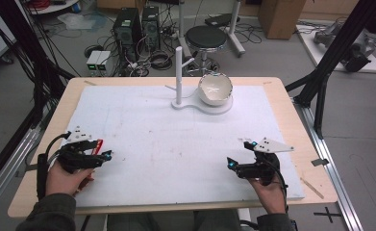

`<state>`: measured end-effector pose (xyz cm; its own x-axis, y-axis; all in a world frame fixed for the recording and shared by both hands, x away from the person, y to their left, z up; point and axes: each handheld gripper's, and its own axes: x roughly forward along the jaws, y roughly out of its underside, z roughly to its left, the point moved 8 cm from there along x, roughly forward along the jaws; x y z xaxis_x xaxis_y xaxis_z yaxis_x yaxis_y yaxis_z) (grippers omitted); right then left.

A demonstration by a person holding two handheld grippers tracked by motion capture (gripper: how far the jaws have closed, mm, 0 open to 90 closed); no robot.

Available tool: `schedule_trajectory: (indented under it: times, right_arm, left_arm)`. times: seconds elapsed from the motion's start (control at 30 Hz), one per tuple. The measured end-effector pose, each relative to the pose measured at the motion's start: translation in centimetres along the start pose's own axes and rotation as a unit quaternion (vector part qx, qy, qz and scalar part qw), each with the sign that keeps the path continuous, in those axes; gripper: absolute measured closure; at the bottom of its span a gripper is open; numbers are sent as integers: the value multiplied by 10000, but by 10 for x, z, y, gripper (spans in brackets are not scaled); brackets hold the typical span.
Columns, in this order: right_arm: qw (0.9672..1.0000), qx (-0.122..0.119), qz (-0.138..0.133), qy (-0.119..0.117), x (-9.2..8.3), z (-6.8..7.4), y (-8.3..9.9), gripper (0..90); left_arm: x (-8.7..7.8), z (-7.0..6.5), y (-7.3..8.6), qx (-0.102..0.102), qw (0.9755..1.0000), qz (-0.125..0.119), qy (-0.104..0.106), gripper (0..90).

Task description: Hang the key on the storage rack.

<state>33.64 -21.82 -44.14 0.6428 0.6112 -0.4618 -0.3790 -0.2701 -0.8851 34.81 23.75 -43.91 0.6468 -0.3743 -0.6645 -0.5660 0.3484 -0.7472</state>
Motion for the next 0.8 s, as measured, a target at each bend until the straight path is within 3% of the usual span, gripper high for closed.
schedule_trajectory:
  times: [0.23, 0.3, 0.4, 0.6, 0.8]
  right_arm:
    - [10000, -21, -16, 11, -4, 0, -1, 101]
    - [10000, -17, -10, 19, -4, 1, -1, 101]
    - [10000, -22, -36, 22, -5, 1, -2, 101]
    - [10000, -7, -5, -8, -5, 4, -3, 101]
    - [10000, -58, -10, -5, -3, 3, -5, 101]
  left_arm:
    - [12, 26, 6, -317, 9985, 293, -325, 432]
    - [14, 33, 10, -453, 9970, 396, -487, 446]
    - [18, 39, 15, -644, 9953, 443, -566, 459]
    - [24, 45, 25, -786, 9927, 638, -661, 508]
    - [27, 46, 29, -755, 9920, 779, -642, 532]
